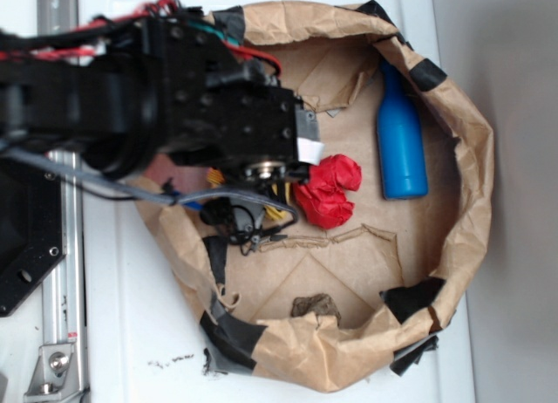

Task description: Grab the yellow cloth.

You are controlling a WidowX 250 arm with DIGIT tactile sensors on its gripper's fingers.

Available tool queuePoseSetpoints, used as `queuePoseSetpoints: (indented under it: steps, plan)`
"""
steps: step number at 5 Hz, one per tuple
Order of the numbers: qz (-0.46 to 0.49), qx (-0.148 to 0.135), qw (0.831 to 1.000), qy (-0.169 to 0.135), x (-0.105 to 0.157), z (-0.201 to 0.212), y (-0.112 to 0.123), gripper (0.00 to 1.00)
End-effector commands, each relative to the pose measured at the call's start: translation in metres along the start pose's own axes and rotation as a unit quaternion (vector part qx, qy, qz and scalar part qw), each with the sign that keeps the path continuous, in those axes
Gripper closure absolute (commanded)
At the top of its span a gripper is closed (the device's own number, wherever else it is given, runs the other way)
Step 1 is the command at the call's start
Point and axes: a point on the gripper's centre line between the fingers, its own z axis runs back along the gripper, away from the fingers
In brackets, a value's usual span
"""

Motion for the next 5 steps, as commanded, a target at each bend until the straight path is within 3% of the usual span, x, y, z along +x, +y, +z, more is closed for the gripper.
queuePoseSetpoints:
  steps: [1, 2, 3, 4, 5]
  plan:
    - [-0.046, -0.028, 0.978, -0.201, 0.009, 0.109, 0.010, 1.00]
    - [-0.018, -0.026, 0.975, -0.221, 0.018, 0.160, 0.013, 1.00]
    - [-0.032, -0.056, 0.963, -0.261, 0.014, 0.177, 0.016, 1.00]
    - [-0.034, -0.053, 0.967, -0.245, 0.014, 0.173, 0.015, 1.00]
    - [-0.026, 0.030, 0.984, -0.171, 0.018, 0.150, 0.009, 1.00]
